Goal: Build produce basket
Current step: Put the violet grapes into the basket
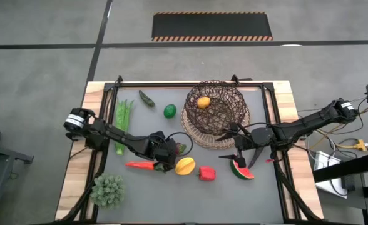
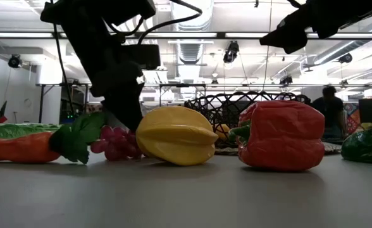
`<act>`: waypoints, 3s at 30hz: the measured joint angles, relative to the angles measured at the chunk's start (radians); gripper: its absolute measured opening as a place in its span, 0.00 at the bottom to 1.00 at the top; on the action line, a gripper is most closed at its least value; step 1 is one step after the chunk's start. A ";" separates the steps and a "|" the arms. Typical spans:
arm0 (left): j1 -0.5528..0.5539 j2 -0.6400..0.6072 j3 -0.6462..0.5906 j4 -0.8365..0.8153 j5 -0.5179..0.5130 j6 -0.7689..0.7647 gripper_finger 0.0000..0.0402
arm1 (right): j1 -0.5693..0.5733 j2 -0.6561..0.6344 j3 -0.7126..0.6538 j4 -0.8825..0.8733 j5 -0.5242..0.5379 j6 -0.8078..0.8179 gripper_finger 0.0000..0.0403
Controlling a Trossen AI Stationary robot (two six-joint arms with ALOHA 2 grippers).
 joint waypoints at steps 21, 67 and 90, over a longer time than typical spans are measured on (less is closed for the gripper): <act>0.010 0.061 0.001 0.023 -0.006 0.001 0.31 | 0.000 0.000 0.000 -0.004 0.000 0.008 0.81; -0.132 -0.258 -0.221 0.989 -0.158 0.687 0.12 | -0.001 0.307 -0.053 0.831 0.001 -0.258 0.81; -0.116 -0.257 -0.312 1.364 -0.154 0.866 0.12 | -0.042 0.675 0.107 1.155 0.055 -0.187 0.81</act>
